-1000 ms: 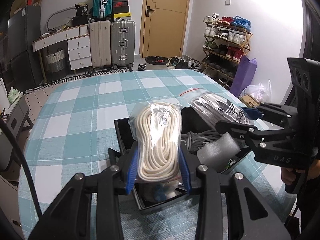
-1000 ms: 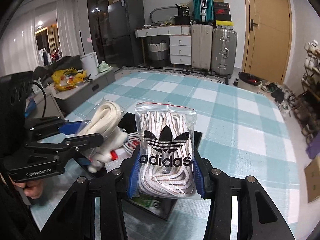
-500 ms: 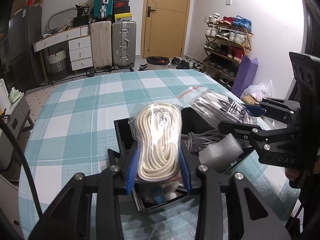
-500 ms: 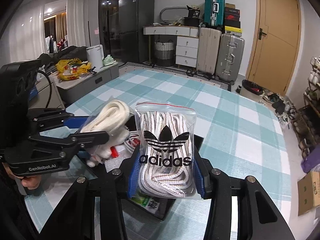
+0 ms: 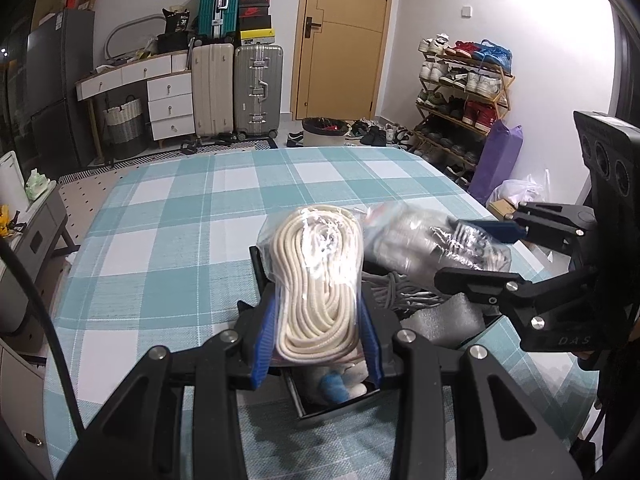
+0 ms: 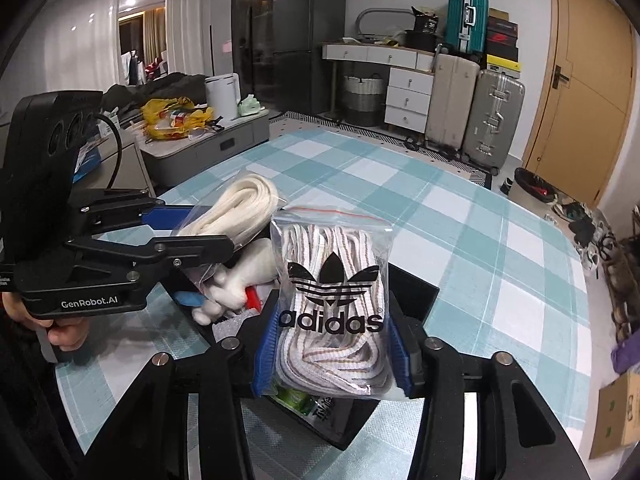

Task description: Organize soft objects

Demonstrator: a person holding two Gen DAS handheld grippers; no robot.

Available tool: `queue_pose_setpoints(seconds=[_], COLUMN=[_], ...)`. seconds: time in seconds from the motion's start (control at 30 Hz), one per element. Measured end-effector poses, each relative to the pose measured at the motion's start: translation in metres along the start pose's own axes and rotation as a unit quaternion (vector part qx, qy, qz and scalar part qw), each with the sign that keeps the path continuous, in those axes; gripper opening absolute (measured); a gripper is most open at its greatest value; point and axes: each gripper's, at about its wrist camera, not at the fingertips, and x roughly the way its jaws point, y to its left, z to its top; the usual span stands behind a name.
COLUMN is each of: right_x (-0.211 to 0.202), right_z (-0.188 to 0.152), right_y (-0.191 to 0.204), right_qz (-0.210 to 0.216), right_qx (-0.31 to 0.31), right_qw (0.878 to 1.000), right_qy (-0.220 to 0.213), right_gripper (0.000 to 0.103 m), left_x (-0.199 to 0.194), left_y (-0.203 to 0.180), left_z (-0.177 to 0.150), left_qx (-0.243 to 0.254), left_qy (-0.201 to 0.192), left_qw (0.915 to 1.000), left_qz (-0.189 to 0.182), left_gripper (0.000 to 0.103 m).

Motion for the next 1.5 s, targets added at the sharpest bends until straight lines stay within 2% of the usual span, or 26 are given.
queue_pose_setpoints(seconds=[0.1, 0.13, 0.3, 0.43, 0.5, 0.57, 0.6, 0.63, 0.67, 0.77, 1.2, 1.5], right_x=[-0.007, -0.009, -0.017, -0.024, -0.027, -0.029, -0.030, -0.032, -0.034, -0.040, -0.058, -0.065], right_z=[0.000, -0.001, -0.004, -0.010, -0.012, -0.014, -0.015, -0.016, -0.017, -0.021, -0.045, -0.064], right_y=[0.002, 0.002, -0.004, -0.009, -0.009, -0.011, -0.011, -0.011, -0.011, -0.009, 0.009, 0.021], right_qz=[-0.034, -0.038, -0.051, -0.056, -0.059, -0.060, -0.060, -0.061, -0.060, -0.056, -0.049, -0.060], right_qx=[-0.008, -0.008, 0.005, 0.023, 0.030, 0.039, 0.044, 0.049, 0.053, 0.065, 0.118, 0.116], right_qw=[0.999, 0.999, 0.998, 0.998, 0.997, 0.997, 0.996, 0.996, 0.996, 0.995, 0.988, 0.984], right_qy=[-0.017, -0.022, -0.021, -0.029, -0.034, -0.036, -0.038, -0.041, -0.044, -0.051, -0.090, -0.125], right_gripper=[0.082, 0.086, 0.087, 0.091, 0.092, 0.094, 0.096, 0.098, 0.099, 0.102, 0.102, 0.102], left_x=[0.000, 0.000, 0.005, 0.009, 0.008, 0.006, 0.004, 0.000, -0.003, -0.012, -0.031, -0.032], left_y=[0.000, 0.000, -0.002, -0.005, -0.007, -0.011, -0.013, -0.015, -0.016, -0.014, -0.009, -0.017], left_z=[0.000, 0.000, 0.000, -0.001, 0.000, 0.000, 0.001, 0.000, 0.000, -0.002, -0.024, -0.040], left_qx=[0.003, 0.003, 0.003, 0.005, 0.006, 0.010, 0.015, 0.018, 0.019, 0.016, -0.003, 0.003], left_qy=[0.000, 0.002, 0.007, 0.011, 0.011, 0.008, 0.005, -0.002, -0.010, -0.023, -0.043, -0.062], left_qw=[1.0000, 1.0000, 1.0000, 0.9999, 0.9999, 0.9998, 0.9999, 0.9998, 0.9997, 0.9996, 0.9987, 0.9970], left_qz=[0.001, 0.000, -0.001, 0.000, -0.007, -0.012, -0.002, 0.008, 0.013, 0.003, 0.029, 0.048], left_gripper=[0.036, 0.036, 0.037, 0.043, 0.054, 0.073, 0.080, 0.094, 0.099, 0.102, 0.103, 0.103])
